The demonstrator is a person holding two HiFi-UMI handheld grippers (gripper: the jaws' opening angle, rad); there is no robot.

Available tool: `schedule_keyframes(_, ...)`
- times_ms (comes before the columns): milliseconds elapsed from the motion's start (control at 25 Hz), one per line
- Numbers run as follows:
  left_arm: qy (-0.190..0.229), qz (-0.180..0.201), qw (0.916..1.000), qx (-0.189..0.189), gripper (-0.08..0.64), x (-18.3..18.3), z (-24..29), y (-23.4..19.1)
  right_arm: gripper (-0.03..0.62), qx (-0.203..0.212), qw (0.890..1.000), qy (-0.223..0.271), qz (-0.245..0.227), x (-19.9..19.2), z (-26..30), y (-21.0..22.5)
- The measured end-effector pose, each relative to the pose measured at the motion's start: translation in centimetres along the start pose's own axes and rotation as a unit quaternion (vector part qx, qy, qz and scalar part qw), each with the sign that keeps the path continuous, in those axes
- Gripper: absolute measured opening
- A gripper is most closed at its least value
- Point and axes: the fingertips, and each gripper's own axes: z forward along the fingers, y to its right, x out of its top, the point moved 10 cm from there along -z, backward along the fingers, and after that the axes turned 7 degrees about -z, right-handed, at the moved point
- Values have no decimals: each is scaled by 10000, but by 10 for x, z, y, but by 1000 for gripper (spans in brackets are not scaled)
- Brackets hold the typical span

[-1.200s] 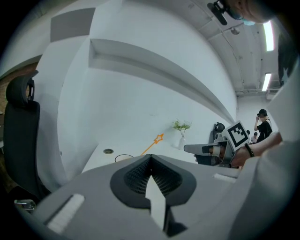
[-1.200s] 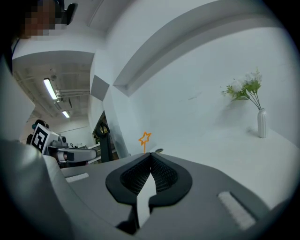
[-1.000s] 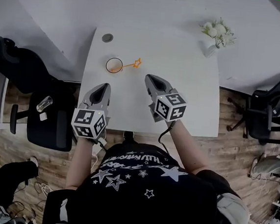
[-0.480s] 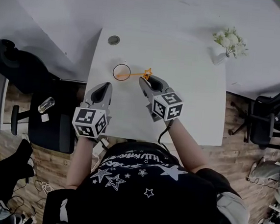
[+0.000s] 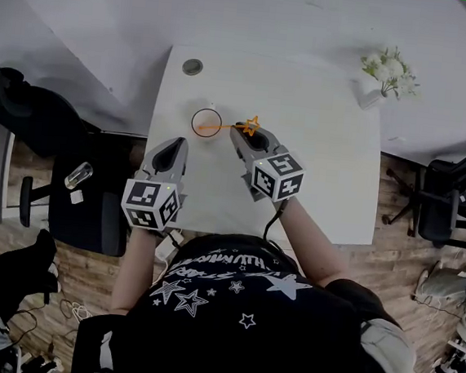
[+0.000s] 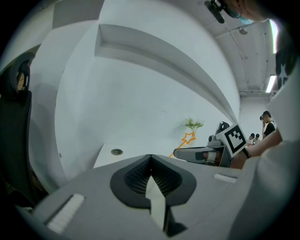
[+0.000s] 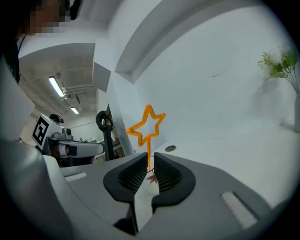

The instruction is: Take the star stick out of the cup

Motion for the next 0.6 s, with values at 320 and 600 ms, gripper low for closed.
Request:
schedule_keyframes(320, 5, 33, 10000, -47, 3, 0, -3, 0, 32, -8, 9999, 90, -95, 3, -3, -4)
schedule_keyframes(600, 71, 91, 9999, -64, 3, 2, -7, 5, 32, -62, 9996, 243, -131, 11, -15, -6)
